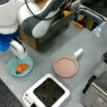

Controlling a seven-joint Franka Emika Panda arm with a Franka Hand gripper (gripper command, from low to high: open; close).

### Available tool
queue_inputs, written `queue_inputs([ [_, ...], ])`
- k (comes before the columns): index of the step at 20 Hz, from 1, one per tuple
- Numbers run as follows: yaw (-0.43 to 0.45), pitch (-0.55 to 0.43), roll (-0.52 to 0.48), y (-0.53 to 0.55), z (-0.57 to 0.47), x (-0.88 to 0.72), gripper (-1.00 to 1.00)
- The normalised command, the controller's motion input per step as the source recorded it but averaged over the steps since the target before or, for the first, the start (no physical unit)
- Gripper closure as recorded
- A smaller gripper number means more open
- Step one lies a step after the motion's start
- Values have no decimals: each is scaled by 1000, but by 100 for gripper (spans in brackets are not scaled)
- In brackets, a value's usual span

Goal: Pick up the pan. Place the pan on the table. Pick up the bowl. Place the bowl on the stove.

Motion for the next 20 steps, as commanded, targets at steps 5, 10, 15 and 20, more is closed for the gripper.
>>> queue_inputs([
  [5, -30, 103, -35, -94, 90, 219, -100],
  [10, -52, 103, -52, -112, 70, 198, -100],
  [15, -39, 119, -54, -122, -1, 169, -100],
  [20, -24, 146, -36, -74, -36, 141, -100],
])
